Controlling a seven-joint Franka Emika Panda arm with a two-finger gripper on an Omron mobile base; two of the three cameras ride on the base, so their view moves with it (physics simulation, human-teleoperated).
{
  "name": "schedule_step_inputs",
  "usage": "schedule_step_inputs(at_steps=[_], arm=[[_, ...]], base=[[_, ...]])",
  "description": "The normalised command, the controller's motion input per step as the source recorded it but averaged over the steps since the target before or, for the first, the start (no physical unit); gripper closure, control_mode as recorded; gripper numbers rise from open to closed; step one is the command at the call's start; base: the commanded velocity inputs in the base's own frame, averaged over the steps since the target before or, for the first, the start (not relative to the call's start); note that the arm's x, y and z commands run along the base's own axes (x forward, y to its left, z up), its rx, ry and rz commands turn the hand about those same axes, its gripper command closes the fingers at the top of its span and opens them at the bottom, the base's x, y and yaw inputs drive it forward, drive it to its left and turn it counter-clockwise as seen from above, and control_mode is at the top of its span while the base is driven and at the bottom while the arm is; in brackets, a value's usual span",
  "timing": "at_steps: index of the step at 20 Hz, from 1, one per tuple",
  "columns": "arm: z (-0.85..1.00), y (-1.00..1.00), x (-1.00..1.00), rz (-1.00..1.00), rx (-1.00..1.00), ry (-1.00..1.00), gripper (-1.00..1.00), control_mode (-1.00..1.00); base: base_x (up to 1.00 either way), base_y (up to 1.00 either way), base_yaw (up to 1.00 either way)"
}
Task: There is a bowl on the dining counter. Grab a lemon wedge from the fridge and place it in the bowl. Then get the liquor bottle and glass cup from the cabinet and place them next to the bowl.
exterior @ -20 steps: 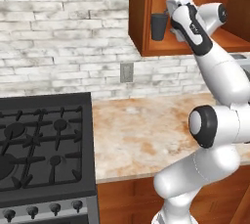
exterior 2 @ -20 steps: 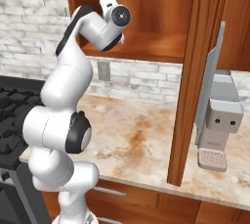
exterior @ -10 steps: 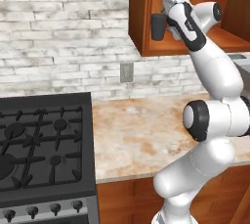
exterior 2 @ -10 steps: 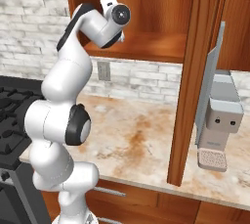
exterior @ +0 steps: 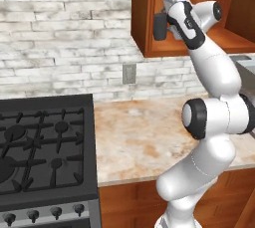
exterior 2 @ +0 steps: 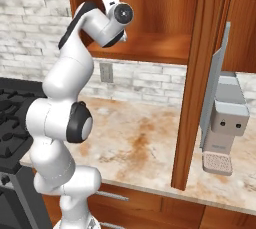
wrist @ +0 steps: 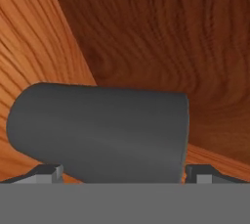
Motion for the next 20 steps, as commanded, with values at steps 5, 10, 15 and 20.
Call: schedule_step_inputs(at_steps=[5, 10, 15, 20], arm=[[-0.08, 0.09, 0.01, 0.00, 0.00, 0.01, -1.00, -1.00], [-0.11, 0.02, -0.19, 0.00, -0.02, 0.00, -1.00, -1.00], [-0.23, 0.00, -0.26, 0.00, -0.01, 0.00, -1.00, -1.00], [-0.24, 0.00, -0.06, 0.00, 0.00, 0.06, -1.00, -1.00]], base=[[0.00, 0.00, 0.00], [0.00, 0.00, 0.00], [0.00, 0.00, 0.00], [0.00, 0.00, 0.00]])
